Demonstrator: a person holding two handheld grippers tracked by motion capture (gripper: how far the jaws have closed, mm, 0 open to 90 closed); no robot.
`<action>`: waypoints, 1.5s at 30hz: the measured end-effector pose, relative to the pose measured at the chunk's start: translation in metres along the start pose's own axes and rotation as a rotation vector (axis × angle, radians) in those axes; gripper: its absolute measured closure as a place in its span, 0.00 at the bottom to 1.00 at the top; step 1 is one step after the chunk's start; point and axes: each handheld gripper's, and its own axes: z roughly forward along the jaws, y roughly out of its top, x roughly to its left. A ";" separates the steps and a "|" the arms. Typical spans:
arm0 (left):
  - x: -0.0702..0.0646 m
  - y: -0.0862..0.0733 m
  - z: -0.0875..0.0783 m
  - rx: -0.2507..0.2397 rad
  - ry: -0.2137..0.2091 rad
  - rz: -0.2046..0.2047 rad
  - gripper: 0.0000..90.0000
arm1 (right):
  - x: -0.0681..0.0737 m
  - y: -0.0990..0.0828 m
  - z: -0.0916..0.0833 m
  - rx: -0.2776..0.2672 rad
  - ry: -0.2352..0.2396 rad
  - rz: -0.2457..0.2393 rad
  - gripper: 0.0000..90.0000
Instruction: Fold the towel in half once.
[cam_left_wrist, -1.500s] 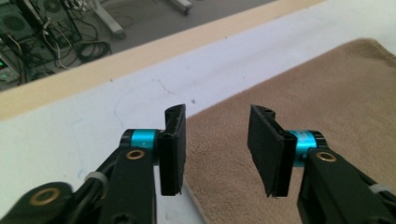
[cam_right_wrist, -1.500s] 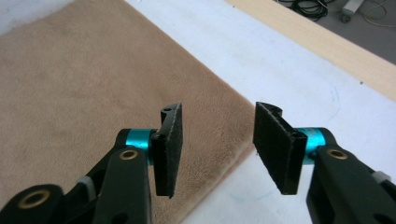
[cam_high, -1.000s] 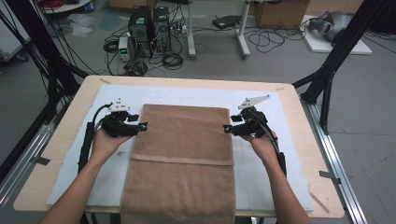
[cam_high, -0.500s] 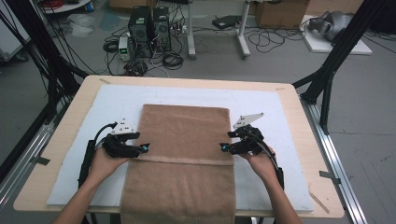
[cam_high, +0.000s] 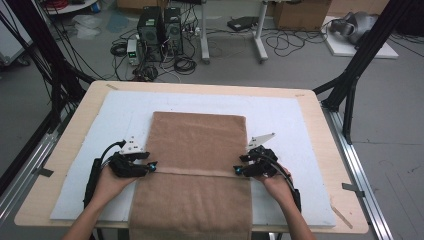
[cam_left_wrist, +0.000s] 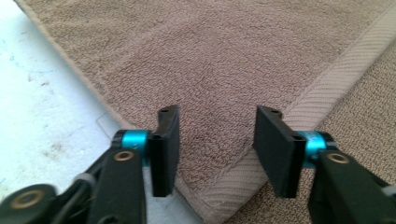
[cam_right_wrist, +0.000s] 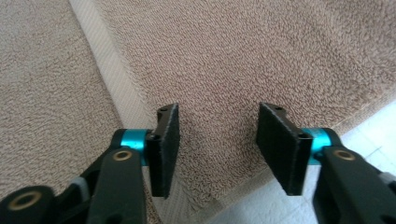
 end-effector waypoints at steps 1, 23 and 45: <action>-0.001 0.000 0.002 0.008 -0.008 0.003 0.64 | 0.000 -0.001 0.000 -0.002 -0.001 0.004 0.61; -0.003 0.005 -0.006 -0.033 -0.029 -0.003 0.96 | -0.005 0.008 -0.008 -0.008 0.035 -0.026 0.94; -0.018 -0.003 -0.034 -0.095 -0.035 0.038 0.96 | 0.010 0.008 -0.028 -0.041 0.076 -0.058 0.94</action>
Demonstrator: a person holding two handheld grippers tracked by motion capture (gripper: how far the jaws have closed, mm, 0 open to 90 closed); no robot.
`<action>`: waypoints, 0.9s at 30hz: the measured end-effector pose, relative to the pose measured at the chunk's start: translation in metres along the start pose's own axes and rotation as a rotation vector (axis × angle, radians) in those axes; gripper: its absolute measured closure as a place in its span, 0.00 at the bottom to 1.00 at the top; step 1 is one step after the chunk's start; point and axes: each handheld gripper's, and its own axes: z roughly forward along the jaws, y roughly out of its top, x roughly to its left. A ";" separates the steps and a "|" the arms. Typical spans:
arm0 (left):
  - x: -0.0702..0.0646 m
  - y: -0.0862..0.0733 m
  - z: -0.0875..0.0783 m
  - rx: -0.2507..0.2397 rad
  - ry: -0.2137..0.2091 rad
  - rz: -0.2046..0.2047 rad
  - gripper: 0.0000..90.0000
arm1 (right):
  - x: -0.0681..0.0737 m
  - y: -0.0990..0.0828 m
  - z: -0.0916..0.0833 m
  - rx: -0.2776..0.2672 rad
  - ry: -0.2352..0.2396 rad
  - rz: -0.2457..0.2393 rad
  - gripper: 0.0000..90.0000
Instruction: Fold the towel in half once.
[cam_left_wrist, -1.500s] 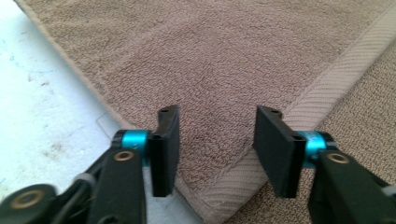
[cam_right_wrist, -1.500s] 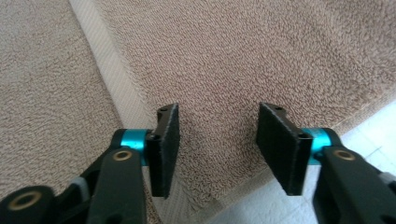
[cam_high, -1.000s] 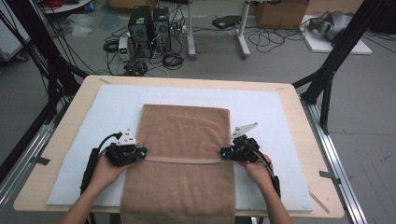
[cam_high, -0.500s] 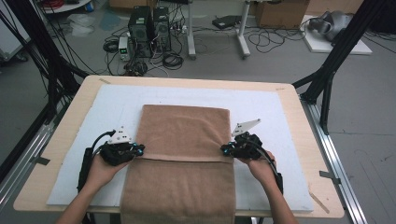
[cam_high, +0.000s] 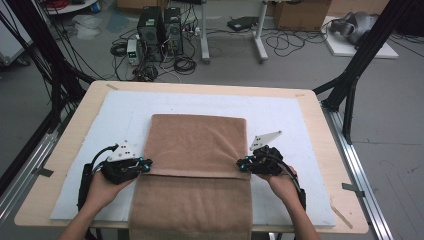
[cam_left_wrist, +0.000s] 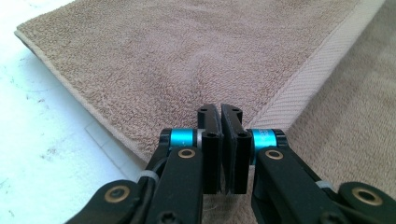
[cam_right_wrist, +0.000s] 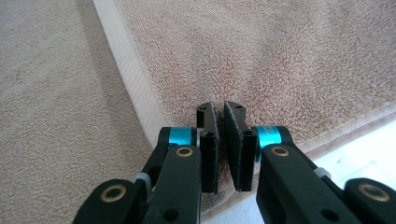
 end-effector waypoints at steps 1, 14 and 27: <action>-0.002 -0.001 0.000 -0.006 -0.003 -0.004 0.96 | 0.001 -0.001 0.000 0.000 -0.001 0.002 0.94; -0.016 -0.009 -0.013 -0.020 0.001 0.023 0.96 | 0.017 -0.010 -0.009 -0.027 0.023 -0.014 0.94; -0.033 -0.013 -0.026 -0.031 -0.009 0.049 0.96 | 0.031 -0.018 -0.016 -0.047 0.035 -0.029 0.93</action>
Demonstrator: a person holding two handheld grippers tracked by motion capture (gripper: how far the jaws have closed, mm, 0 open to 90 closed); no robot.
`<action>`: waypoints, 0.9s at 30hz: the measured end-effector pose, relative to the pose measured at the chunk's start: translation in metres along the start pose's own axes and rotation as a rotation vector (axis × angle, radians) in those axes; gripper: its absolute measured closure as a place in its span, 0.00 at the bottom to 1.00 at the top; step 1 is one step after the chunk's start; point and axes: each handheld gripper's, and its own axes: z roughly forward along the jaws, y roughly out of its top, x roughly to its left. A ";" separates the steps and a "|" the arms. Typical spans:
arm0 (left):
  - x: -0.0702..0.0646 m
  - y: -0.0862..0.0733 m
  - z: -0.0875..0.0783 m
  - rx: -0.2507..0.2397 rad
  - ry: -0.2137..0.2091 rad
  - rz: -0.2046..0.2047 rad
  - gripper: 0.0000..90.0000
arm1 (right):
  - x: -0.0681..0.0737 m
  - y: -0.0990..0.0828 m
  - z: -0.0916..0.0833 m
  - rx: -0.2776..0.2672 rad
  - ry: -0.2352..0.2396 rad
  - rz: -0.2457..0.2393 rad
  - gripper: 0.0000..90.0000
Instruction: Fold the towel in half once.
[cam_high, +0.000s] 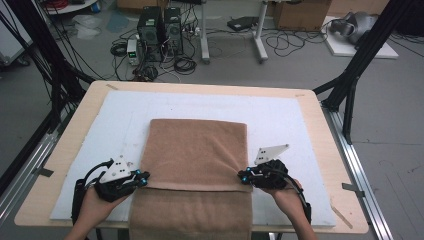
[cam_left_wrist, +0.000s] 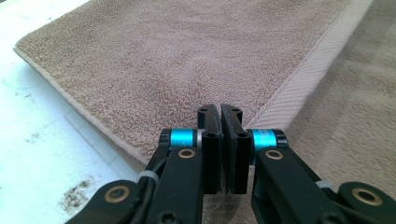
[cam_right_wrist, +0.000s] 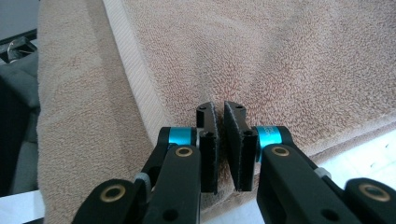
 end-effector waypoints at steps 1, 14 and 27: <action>-0.001 0.000 -0.001 0.000 -0.002 0.001 0.96 | 0.001 0.000 -0.001 -0.002 0.001 -0.003 0.93; -0.015 -0.004 -0.019 -0.009 -0.009 0.010 0.96 | 0.020 -0.002 -0.013 -0.041 0.017 -0.030 0.93; -0.025 -0.002 -0.030 -0.021 -0.056 0.005 0.84 | 0.032 -0.006 -0.022 -0.057 0.037 -0.040 0.82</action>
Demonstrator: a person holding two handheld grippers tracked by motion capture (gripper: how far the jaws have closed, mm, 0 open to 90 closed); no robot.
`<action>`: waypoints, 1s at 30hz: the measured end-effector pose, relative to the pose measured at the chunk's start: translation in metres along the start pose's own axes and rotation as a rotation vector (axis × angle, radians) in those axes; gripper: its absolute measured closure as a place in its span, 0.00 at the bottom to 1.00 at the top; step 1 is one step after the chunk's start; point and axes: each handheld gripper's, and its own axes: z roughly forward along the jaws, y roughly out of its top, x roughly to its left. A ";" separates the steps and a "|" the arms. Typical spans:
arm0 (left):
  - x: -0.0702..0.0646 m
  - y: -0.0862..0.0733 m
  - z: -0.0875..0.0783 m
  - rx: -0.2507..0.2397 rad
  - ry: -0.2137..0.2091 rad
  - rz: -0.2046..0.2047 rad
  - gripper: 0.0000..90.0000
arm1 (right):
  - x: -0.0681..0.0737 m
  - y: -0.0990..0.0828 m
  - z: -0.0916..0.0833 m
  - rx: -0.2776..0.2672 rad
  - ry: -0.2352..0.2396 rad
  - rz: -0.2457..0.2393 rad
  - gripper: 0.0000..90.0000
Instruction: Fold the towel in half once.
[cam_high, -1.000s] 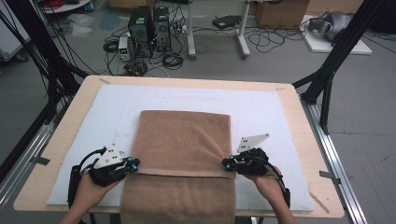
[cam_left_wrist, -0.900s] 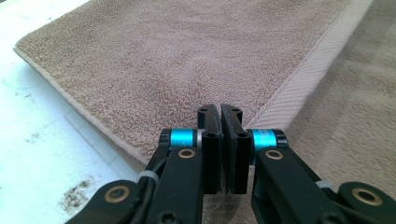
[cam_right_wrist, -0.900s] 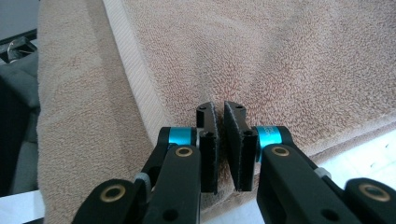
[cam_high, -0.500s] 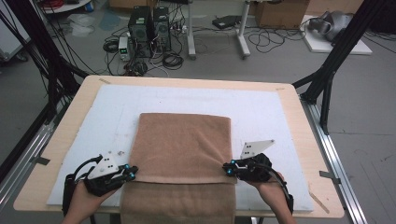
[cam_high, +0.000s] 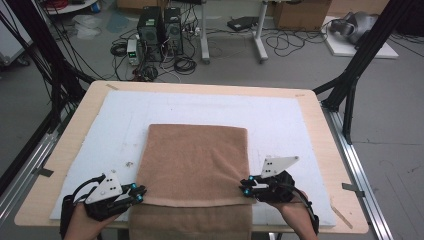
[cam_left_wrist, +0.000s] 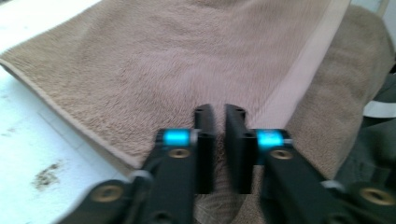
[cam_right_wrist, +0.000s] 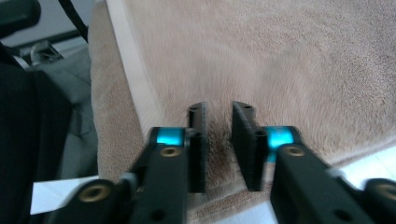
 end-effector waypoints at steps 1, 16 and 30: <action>0.002 0.001 0.001 -0.002 0.003 -0.003 0.80 | -0.001 0.000 0.000 -0.005 -0.003 -0.010 0.79; 0.059 0.016 0.050 0.021 0.132 -0.079 0.59 | -0.056 0.020 0.020 0.036 -0.121 0.047 0.61; 0.095 -0.001 0.085 0.153 0.156 -0.191 0.44 | -0.105 0.004 0.060 0.166 -0.211 0.204 0.38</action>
